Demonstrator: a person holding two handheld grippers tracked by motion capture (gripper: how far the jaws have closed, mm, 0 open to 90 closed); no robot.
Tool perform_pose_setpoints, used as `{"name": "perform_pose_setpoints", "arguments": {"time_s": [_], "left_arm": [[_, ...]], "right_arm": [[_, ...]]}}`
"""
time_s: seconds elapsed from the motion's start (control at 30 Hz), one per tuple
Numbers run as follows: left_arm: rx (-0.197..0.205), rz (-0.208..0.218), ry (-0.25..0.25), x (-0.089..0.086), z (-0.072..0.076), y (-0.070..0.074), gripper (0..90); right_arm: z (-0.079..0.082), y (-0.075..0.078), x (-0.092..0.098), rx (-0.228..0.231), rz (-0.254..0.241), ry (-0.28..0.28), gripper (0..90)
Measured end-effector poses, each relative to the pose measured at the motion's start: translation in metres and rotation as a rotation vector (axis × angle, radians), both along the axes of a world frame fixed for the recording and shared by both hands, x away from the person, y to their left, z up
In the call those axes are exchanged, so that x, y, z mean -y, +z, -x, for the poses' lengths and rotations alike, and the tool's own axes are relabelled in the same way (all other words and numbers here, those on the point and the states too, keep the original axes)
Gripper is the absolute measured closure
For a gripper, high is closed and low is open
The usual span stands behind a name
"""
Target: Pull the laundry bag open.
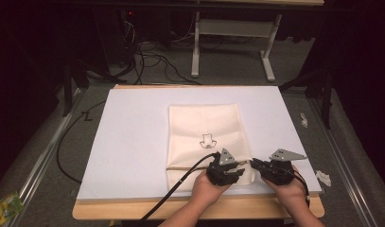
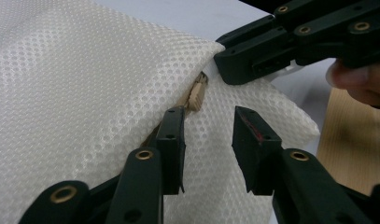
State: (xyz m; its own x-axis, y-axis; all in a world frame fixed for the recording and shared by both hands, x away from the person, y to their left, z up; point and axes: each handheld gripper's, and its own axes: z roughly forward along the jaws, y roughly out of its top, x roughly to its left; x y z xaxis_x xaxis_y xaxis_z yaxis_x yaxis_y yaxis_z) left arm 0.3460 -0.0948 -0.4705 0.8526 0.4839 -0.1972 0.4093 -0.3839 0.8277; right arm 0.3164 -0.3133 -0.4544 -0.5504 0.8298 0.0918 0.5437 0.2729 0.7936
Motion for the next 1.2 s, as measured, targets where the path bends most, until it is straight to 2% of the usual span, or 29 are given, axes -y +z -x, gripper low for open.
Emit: {"name": "perform_pose_setpoints", "arguments": {"time_s": [0.13,0.47,0.63,0.73,1.2], "left_arm": [[-0.029,0.023,0.027,0.0044,-0.0021,-0.0007,72.4],[0.007,0.026,0.067,0.0105,-0.0012,0.0004,85.2],[0.035,0.015,0.065,0.0101,0.0008,0.0014,86.5],[0.035,0.004,0.062,0.0090,0.0012,0.0020,86.8],[0.032,0.003,0.054,0.0056,0.0004,0.0036,87.1]], "right_arm": [[0.0003,0.0011,-0.0005,0.014,-0.001,0.009,83.9],[0.0020,0.0035,-0.0024,0.023,-0.008,0.012,84.0],[0.0019,0.0034,-0.0026,0.024,-0.009,0.012,84.0],[0.0020,0.0032,-0.0035,0.024,-0.003,0.015,84.0],[0.0030,0.0044,-0.0056,0.031,0.007,0.020,84.1]]}}
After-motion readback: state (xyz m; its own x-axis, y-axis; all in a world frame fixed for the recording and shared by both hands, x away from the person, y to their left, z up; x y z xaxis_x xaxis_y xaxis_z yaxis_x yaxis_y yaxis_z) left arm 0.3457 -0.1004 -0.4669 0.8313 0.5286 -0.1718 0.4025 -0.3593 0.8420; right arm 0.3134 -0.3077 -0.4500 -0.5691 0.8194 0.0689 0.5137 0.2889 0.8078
